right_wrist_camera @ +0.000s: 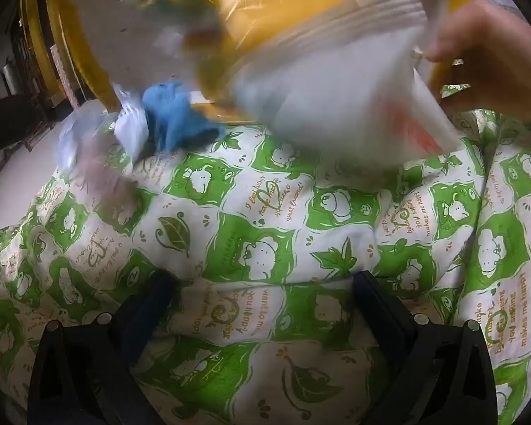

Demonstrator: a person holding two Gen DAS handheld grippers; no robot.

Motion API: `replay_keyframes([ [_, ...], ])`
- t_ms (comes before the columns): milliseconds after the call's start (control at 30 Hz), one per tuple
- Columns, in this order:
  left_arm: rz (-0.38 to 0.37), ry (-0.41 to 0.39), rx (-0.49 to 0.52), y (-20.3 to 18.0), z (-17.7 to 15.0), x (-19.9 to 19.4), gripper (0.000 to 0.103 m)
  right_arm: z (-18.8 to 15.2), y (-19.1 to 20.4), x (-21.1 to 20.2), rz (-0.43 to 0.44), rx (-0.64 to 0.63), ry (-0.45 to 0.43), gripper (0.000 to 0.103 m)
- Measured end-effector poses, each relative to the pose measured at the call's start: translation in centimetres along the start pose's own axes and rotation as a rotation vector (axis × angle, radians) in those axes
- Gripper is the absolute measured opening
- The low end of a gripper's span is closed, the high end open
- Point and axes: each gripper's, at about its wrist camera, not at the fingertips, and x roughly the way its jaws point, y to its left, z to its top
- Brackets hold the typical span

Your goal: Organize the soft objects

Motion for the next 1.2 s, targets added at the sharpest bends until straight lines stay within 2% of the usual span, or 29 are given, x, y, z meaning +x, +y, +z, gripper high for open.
replay_keyframes([
  [133,-0.013,-0.043,0.019,0.7,-0.4,-2.6,0.103,-0.2,-0.1,-0.2,0.0,0.005,-0.004,0.103],
  [300,-0.002,-0.03,0.017,0.1,0.5,-2.3,0.103,-0.3,0.1,-0.3,-0.004,-0.013,0.001,0.103],
  [867,-0.015,0.013,0.017,0.0,-1.0,1.0,0.103,-0.1,-0.2,-0.2,-0.005,0.001,0.008,0.103],
  [1200,-0.008,-0.002,-0.025,0.8,-1.0,0.4,0.103,-0.3,-0.2,-0.2,-0.005,0.001,0.005,0.103],
])
